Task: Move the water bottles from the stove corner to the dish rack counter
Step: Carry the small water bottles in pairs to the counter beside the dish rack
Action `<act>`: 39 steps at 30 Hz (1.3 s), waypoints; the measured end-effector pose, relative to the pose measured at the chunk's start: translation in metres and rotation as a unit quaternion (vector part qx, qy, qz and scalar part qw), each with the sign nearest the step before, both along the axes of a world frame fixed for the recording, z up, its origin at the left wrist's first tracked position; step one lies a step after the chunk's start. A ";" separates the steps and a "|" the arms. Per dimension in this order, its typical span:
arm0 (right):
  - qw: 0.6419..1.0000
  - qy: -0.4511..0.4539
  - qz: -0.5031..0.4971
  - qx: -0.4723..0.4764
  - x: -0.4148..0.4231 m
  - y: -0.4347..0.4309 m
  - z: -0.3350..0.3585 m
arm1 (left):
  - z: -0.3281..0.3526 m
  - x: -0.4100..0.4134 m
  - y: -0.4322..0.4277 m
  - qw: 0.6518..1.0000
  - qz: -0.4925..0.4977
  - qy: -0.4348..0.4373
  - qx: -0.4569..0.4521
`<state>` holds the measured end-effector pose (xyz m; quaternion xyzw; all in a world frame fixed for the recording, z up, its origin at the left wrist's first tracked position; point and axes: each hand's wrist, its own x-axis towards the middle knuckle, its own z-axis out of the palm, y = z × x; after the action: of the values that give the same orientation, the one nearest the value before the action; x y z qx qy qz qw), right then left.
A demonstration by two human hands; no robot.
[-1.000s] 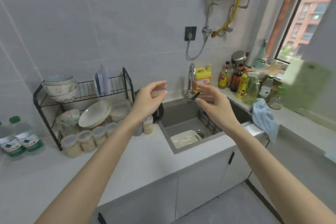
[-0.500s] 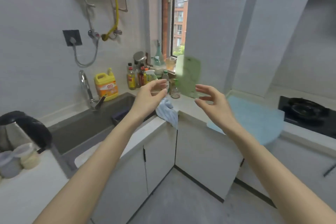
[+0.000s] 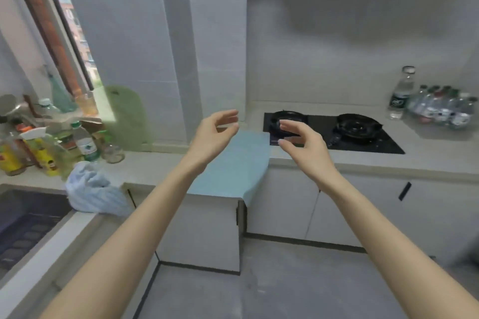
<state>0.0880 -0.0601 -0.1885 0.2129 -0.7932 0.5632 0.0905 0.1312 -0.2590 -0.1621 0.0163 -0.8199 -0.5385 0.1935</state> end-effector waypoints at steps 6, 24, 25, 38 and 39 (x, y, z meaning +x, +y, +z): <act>0.993 -0.002 -0.120 -0.014 -0.063 0.085 -0.007 | -0.007 -0.111 0.082 0.995 -0.099 0.001 0.000; 0.943 -0.026 -0.331 0.021 -0.255 0.301 0.000 | -0.005 -0.391 0.326 0.946 -0.324 -0.010 -0.009; 0.941 -0.026 -0.337 0.019 -0.263 0.311 -0.001 | -0.006 -0.401 0.337 0.944 -0.328 -0.012 -0.012; 0.942 -0.029 -0.335 0.027 -0.401 0.508 -0.018 | -0.027 -0.542 0.534 0.945 -0.327 -0.012 -0.025; 0.944 -0.032 -0.328 0.030 -0.414 0.524 -0.017 | -0.027 -0.554 0.550 0.946 -0.322 -0.017 -0.024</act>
<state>-0.3265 0.4639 -0.2056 -0.0742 -0.8384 0.4846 0.2383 -0.4227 0.2909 -0.1889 -0.2443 -0.7973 -0.5519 -0.0036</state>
